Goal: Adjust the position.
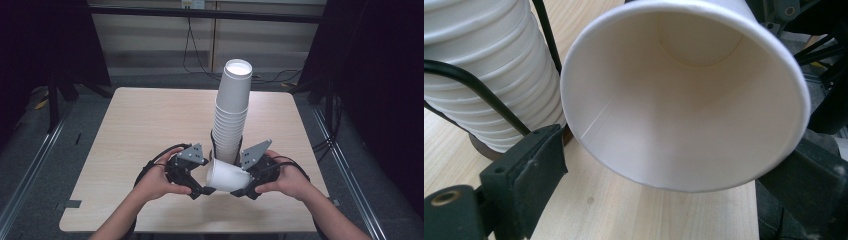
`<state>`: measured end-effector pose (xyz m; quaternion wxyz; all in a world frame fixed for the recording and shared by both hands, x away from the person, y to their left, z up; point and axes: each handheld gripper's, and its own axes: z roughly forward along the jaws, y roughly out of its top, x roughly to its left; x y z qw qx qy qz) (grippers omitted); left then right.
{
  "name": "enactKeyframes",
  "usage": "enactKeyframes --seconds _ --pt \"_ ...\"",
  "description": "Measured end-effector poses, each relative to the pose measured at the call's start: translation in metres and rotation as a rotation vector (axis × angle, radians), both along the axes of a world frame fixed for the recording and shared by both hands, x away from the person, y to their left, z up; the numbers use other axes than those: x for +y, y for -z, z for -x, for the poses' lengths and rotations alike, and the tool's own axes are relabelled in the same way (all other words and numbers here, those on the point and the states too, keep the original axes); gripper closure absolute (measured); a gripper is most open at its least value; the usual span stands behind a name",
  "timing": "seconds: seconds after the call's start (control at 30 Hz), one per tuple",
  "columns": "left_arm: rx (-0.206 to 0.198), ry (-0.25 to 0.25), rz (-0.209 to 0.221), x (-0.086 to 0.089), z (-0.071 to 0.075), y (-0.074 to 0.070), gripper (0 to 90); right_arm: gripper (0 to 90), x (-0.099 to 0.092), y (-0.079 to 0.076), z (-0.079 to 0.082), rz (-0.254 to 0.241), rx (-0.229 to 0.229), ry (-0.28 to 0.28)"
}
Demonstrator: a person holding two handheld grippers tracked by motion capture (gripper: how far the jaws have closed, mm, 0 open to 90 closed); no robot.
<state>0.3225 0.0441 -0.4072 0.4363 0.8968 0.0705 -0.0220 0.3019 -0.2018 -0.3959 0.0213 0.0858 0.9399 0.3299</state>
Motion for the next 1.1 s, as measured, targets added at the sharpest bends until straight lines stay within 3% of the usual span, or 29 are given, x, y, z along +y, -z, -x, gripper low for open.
enactKeyframes --seconds 0.77,1.1 --pt "-0.007 0.025 0.036 -0.0003 0.0001 -0.0012 6.5 23.5 0.0068 -0.0006 0.0 0.003 -0.007 -0.02" --pt "-0.019 0.031 0.033 -0.0006 -0.0003 -0.0023 6.4 23.5 0.0073 -0.002 -0.0008 0.012 -0.018 -0.032"
